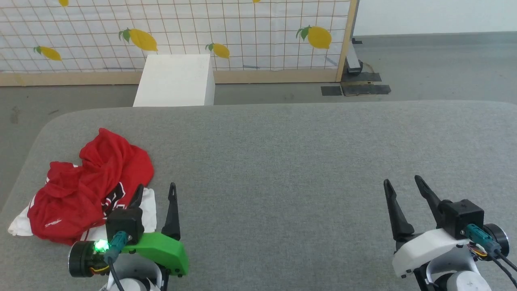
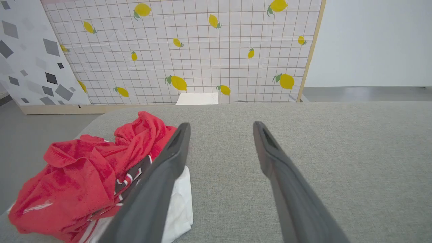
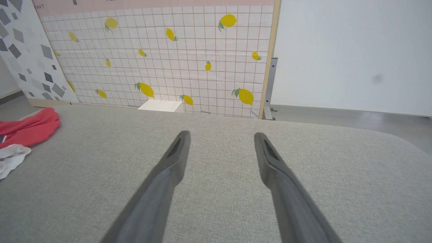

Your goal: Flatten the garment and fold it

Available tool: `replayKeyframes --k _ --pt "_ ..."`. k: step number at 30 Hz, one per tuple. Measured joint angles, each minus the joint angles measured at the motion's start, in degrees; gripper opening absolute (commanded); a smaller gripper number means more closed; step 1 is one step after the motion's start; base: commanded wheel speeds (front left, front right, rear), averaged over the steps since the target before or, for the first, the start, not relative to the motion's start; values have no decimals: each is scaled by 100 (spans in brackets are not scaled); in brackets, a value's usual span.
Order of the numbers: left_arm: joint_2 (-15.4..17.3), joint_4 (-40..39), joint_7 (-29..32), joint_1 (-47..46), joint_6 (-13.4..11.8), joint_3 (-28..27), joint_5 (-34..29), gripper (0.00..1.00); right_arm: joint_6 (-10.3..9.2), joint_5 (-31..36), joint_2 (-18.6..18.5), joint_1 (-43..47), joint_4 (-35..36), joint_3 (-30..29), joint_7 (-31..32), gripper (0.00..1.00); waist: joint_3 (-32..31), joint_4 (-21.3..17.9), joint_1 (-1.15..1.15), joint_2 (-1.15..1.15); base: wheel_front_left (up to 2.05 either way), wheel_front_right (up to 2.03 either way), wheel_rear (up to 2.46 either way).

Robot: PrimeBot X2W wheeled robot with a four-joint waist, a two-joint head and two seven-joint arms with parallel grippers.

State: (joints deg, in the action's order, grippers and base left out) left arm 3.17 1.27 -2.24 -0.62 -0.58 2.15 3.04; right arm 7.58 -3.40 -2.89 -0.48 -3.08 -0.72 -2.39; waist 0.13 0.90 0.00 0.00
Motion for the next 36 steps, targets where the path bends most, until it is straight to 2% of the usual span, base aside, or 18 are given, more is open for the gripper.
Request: replayKeyframes --k 14,36 --pt "0 25 -167 24 -52 31 223 100 0 -124 0 4 -146 36 -167 100 19 399 0 0 0 0 0" --pt "0 76 -445 190 -151 85 556 100 0 -411 1 56 -455 211 -421 100 47 1403 0 0 0 0 0"
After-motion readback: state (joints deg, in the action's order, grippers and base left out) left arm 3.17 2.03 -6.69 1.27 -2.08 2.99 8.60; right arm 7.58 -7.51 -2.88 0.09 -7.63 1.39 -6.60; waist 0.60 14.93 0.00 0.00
